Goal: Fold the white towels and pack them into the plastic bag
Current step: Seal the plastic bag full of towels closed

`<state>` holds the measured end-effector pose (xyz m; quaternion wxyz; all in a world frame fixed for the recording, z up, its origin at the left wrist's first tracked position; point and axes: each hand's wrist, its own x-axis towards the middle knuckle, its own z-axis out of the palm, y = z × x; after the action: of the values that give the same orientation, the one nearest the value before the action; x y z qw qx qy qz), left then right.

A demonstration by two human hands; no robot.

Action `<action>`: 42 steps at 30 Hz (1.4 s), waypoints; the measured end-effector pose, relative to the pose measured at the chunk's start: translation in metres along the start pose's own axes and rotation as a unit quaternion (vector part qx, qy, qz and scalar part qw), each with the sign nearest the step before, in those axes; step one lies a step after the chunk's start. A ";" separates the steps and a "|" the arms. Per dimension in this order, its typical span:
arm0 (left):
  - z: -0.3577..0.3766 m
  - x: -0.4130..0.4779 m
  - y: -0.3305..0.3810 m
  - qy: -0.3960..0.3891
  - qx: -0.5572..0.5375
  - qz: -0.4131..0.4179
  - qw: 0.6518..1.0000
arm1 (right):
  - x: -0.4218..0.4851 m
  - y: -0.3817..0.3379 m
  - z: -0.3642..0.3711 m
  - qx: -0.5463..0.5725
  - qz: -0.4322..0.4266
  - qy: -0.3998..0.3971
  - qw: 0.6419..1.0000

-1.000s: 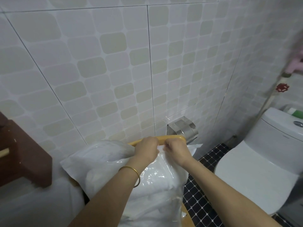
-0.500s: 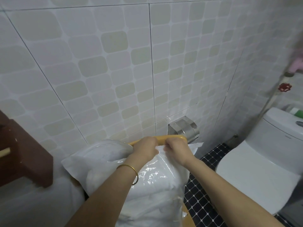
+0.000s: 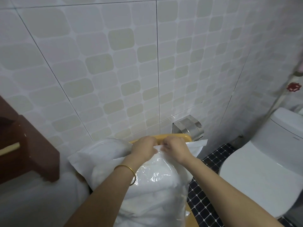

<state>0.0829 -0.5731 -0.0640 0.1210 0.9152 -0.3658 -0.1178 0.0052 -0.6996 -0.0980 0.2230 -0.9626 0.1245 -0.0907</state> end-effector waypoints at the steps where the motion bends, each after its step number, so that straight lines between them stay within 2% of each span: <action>1: -0.001 0.000 0.000 -0.001 -0.013 0.000 1.000 | 0.000 0.001 0.000 0.019 0.008 -0.004 1.000; 7: 0.001 -0.001 0.003 0.010 0.011 0.019 1.000 | -0.002 0.002 0.001 0.091 0.036 0.008 0.995; 16: 0.016 -0.006 0.007 0.095 0.098 0.053 0.989 | -0.002 -0.001 0.006 0.111 0.045 0.045 0.992; 20: 0.017 -0.005 0.005 0.087 0.098 0.051 0.990 | -0.002 -0.001 0.002 0.125 0.052 0.015 0.991; 23: 0.015 -0.003 0.003 0.072 0.072 0.044 0.994 | 0.000 0.005 -0.008 0.095 0.056 -0.023 0.994; 28: 0.010 -0.002 0.006 0.065 0.038 0.040 0.996 | -0.003 0.012 -0.014 0.049 0.039 -0.028 0.998; 34: 0.009 0.001 0.010 0.046 0.065 0.042 0.996 | -0.004 0.013 -0.011 0.060 0.043 -0.012 0.997; 42: 0.016 -0.001 0.013 0.068 0.115 0.054 0.990 | -0.003 0.014 -0.006 0.059 0.048 -0.007 0.997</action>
<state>0.0692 -0.5835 -0.0754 0.0462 0.9078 -0.4168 -0.0060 -0.0015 -0.7136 -0.0997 0.2842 -0.9414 0.1631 -0.0801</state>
